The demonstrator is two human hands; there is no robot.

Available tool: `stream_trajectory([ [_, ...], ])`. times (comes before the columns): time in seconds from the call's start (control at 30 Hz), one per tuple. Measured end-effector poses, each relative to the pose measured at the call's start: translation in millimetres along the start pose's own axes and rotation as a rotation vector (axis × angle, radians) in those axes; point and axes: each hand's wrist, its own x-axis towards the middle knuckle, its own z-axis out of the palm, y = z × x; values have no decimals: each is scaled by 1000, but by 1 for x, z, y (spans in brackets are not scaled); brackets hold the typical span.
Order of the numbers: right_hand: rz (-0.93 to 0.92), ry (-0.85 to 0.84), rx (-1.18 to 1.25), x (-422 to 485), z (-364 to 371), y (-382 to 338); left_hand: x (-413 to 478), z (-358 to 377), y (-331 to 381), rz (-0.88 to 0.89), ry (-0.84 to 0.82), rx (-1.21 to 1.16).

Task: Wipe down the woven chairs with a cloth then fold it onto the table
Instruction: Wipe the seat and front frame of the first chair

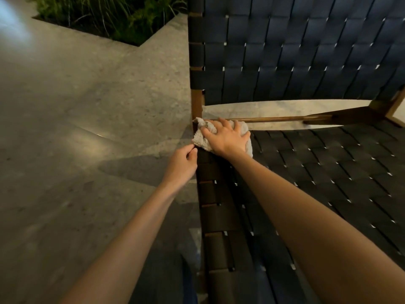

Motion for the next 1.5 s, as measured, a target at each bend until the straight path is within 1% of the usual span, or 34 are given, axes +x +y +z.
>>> stream_trajectory([
  [0.07, -10, -1, -9, 3, -3, -1, 0, -3, 1, -12, -13, 24],
  [0.23, -28, -11, 5, -10, -13, -4, -4, -8, 6, -29, -53, 1],
  [0.37, -23, -27, 19, -39, -20, 0, -16, -14, 6, -95, -97, -37],
  [0.5, -13, -38, 68, -77, -27, 6, -37, -22, 1, -93, -105, -61],
  [0.63, -31, -65, 83, -124, -32, 13, -59, -24, 3, -52, -89, -66],
  [0.77, -72, -98, 87, -177, -39, 21, -77, -23, 16, 33, -108, -95],
  [0.87, -95, -86, 48, -222, -46, 25, -86, -20, 28, 94, -116, -83],
  [0.97, -119, -77, 13, -263, -56, 26, -93, -16, 37, 144, -90, -17],
  [1.07, -109, -79, -7, -300, -64, 28, -99, -8, 43, 201, -77, 121],
  [1.2, -77, 15, -159, -337, -68, 38, -106, 8, 46, 214, -145, 254],
  [1.33, 40, -18, -202, -335, -68, 50, -106, 15, 42, 186, -192, 458],
  [1.5, 52, -77, -165, -299, -60, 53, -97, 18, 41, 165, -183, 473],
])
